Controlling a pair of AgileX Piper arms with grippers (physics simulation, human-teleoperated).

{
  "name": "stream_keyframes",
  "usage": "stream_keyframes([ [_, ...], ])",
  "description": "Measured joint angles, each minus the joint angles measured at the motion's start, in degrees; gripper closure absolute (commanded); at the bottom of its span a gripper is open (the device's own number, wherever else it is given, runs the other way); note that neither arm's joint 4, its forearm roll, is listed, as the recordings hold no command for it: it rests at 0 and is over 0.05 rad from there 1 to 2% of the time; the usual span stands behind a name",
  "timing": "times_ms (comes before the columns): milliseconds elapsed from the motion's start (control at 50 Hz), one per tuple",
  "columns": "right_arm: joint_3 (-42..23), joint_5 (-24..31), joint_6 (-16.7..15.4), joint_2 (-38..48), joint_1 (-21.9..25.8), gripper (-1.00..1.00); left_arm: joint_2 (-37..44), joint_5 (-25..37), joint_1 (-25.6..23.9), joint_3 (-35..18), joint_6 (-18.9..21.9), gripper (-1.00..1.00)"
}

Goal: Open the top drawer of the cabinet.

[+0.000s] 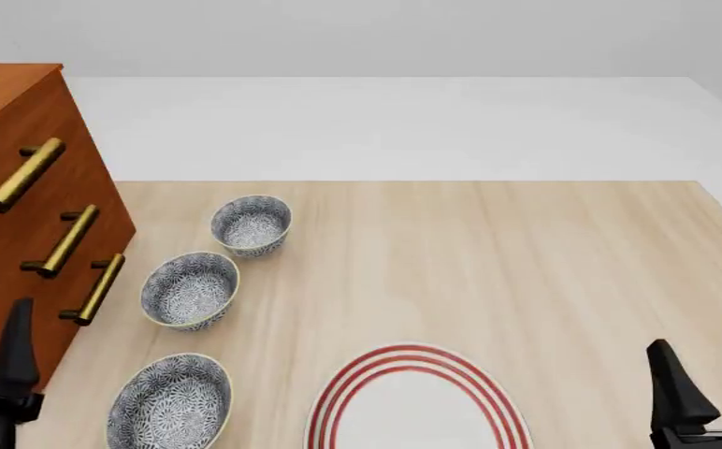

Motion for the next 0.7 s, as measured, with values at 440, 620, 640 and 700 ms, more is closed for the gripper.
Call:
stream_keyframes([
  [440,0.00,0.00,0.00,0.00,0.00,-1.00,15.47,-14.79,2.20,-0.33,4.59,-1.00],
  [620,0.00,0.00,0.00,0.00,0.00,-1.00,21.23,-18.73,3.20,-1.55,5.83,-1.00],
  [640,0.00,0.00,0.00,0.00,0.00,-1.00,21.78,-19.07,3.32,-1.72,5.95,-1.00],
  [700,0.00,0.00,0.00,0.00,0.00,-1.00,23.40,-20.09,3.72,-2.25,6.32,-1.00],
])
